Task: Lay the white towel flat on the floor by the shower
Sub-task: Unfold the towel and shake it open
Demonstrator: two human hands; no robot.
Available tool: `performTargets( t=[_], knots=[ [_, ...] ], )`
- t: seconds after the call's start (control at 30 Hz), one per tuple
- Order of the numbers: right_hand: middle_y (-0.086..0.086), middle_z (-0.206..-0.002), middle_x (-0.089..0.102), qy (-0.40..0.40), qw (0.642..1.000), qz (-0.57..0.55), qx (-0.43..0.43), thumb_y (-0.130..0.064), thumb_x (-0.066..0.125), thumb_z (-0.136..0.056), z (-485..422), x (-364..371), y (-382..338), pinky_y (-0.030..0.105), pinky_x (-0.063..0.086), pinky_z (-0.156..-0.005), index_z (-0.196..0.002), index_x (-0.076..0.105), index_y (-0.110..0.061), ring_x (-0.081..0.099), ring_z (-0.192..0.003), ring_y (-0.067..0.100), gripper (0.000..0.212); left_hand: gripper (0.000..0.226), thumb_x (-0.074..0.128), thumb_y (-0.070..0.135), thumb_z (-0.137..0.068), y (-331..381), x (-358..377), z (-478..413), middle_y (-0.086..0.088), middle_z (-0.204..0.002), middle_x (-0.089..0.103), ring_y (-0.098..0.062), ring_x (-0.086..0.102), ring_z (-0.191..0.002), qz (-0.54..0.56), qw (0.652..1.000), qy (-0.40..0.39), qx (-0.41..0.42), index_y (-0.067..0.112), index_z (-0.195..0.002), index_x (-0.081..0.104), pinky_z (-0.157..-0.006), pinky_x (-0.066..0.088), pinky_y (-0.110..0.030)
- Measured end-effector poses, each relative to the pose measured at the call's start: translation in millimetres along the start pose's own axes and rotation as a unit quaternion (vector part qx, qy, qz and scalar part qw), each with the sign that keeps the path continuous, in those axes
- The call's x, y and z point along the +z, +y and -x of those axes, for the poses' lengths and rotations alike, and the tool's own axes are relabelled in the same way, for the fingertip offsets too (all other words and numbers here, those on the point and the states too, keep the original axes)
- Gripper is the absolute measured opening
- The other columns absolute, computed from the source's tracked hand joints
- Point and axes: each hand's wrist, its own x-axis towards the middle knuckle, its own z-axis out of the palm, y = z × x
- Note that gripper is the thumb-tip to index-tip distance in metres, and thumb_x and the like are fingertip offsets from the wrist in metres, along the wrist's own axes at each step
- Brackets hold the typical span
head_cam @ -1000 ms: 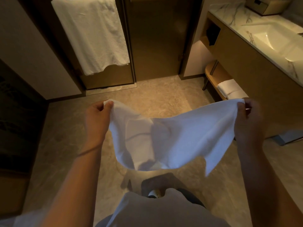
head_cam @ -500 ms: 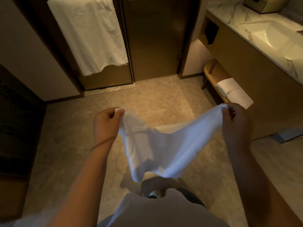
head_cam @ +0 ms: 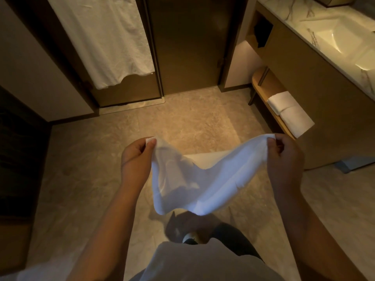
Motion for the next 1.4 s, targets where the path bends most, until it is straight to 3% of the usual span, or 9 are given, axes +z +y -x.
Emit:
performTargets(
  t=[0.17,0.27,0.4,0.53,0.73,0.93,1.13,1.4],
  knots=[
    [-0.003,-0.086,0.062,-0.005,1.000,-0.010,0.021,-0.020,0.052,-0.093,-11.7,1.0,12.3,0.016,0.043,-0.065,-0.100,0.062,-0.013,0.057,-0.076,0.005,0.014,0.017,0.055,0.027,-0.094,-3.9,21.2,-11.3,0.032,-0.074,0.065,0.016,0.059,-0.076,-0.064,0.998,-0.017,0.022,0.033,-0.094,0.072,-0.063,0.044,-0.007],
    [-0.003,-0.085,0.062,-0.017,0.999,-0.020,0.035,-0.020,0.053,-0.092,-22.0,2.3,23.1,0.019,0.046,-0.066,-0.098,0.062,-0.015,0.057,-0.076,0.003,0.012,0.022,0.056,0.029,-0.093,-0.6,40.5,-18.0,0.033,-0.077,0.067,0.011,0.061,-0.077,-0.079,0.996,-0.043,0.028,0.046,-0.083,0.068,-0.068,0.047,-0.018],
    [-0.006,-0.083,0.060,-0.028,0.999,-0.016,0.037,-0.020,0.055,-0.092,-48.7,3.2,41.8,0.023,0.047,-0.065,-0.099,0.062,-0.016,0.057,-0.074,0.005,0.011,0.023,0.059,0.031,-0.091,8.9,71.2,-31.8,0.027,-0.077,0.069,0.007,0.063,-0.077,-0.091,0.994,-0.051,0.037,0.049,-0.079,0.068,-0.066,0.048,-0.019],
    [-0.004,-0.083,0.061,-0.052,0.998,-0.014,0.028,-0.018,0.056,-0.091,-87.5,4.2,64.8,0.020,0.045,-0.065,-0.099,0.063,-0.014,0.058,-0.073,0.006,0.011,0.013,0.062,0.032,-0.089,19.8,111.5,-49.3,0.017,-0.081,0.072,0.001,0.065,-0.079,-0.093,0.994,-0.055,0.028,0.035,-0.084,0.073,-0.067,0.049,-0.022],
    [-0.006,-0.077,0.060,-0.077,0.996,-0.017,0.047,-0.020,0.060,-0.087,-171.6,5.4,103.7,0.015,0.038,-0.060,-0.093,0.064,-0.015,0.052,-0.064,0.001,0.008,0.020,0.061,0.031,-0.090,54.5,186.0,-84.8,0.009,-0.079,0.072,-0.009,0.066,-0.076,-0.111,0.992,-0.055,0.026,0.019,-0.080,0.074,-0.067,0.050,-0.031],
    [-0.006,-0.079,0.060,-0.098,0.995,-0.011,0.011,-0.022,0.059,-0.086,-251.9,5.3,126.8,0.014,0.038,-0.062,-0.098,0.065,-0.015,0.053,-0.070,0.002,0.015,0.013,0.062,0.026,-0.090,87.9,239.1,-116.6,0.016,-0.089,0.072,0.002,0.065,-0.081,-0.097,0.994,-0.033,0.034,0.027,-0.083,0.073,-0.066,0.045,-0.011],
    [-0.006,-0.079,0.058,-0.147,0.989,-0.006,0.006,-0.019,0.060,-0.086,-288.0,26.6,134.6,0.016,0.037,-0.057,-0.096,0.063,-0.015,0.053,-0.069,0.010,0.011,0.021,0.061,0.021,-0.090,85.8,257.3,-130.0,0.025,-0.081,0.070,0.008,0.064,-0.081,-0.087,0.996,0.003,0.025,0.040,-0.083,0.069,-0.066,0.044,-0.005],
    [-0.009,-0.079,0.057,-0.225,0.973,-0.026,0.046,-0.025,0.056,-0.091,-318.3,72.3,116.1,0.021,0.043,-0.058,-0.090,0.058,-0.025,0.054,-0.072,0.005,0.002,0.015,0.062,0.030,-0.090,76.0,246.2,-169.3,0.020,-0.088,0.072,0.001,0.066,-0.087,-0.083,0.996,0.035,-0.009,0.043,-0.089,0.069,-0.075,0.050,-0.020]
  ],
)
